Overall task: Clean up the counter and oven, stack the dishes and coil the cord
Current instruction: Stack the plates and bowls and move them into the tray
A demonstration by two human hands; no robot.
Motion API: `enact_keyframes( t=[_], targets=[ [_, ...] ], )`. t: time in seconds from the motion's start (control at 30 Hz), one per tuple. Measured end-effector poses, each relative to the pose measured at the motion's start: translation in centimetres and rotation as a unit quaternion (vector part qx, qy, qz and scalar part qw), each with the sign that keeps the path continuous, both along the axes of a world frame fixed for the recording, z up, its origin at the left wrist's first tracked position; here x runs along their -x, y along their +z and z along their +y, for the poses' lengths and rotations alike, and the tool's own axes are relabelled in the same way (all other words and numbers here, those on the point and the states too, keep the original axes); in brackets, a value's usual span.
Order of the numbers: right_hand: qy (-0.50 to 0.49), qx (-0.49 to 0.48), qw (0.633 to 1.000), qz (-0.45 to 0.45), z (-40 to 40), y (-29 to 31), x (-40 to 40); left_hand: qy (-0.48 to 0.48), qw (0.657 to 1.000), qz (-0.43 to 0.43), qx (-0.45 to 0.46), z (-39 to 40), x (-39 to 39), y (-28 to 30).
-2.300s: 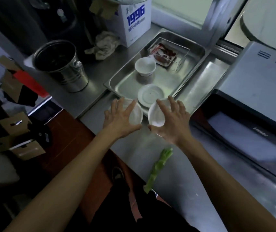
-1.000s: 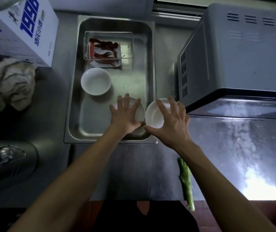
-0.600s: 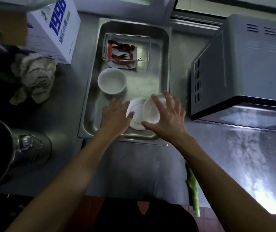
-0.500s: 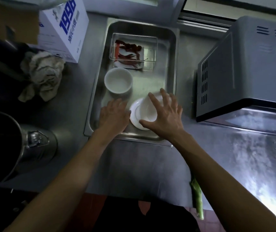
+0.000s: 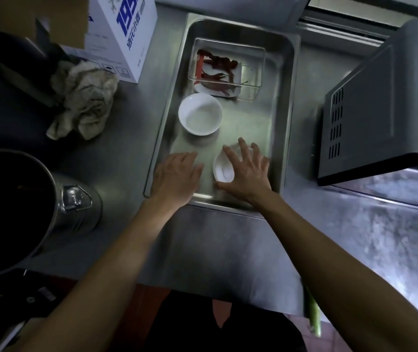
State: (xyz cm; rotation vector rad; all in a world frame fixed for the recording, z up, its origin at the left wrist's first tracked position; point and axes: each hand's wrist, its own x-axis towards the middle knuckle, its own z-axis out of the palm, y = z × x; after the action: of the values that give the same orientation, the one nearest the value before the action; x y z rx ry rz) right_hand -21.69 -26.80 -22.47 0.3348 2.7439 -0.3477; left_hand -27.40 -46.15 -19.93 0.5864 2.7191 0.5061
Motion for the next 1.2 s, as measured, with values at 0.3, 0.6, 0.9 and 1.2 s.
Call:
enact_keyframes(
  t=[0.3,0.6,0.9,1.2],
  targets=[
    [-0.003,0.052,0.998,-0.02,0.7,-1.6,0.2,0.013,0.999,-0.031,-0.016,-0.3,-0.5,-0.2],
    [0.016,0.02,1.0,-0.01,0.7,-1.0,0.0,-0.019,0.999,-0.023,0.032,0.1,-1.2,0.6],
    [-0.048,0.094,0.985,0.136,3.2,4.2,-7.6,-0.119,0.991,0.031,0.05,5.1,-4.2,3.4],
    [-0.169,0.091,0.962,0.193,10.2,7.1,-21.6,-0.252,0.964,0.081,0.04,14.7,-13.3,6.5]
  ],
)
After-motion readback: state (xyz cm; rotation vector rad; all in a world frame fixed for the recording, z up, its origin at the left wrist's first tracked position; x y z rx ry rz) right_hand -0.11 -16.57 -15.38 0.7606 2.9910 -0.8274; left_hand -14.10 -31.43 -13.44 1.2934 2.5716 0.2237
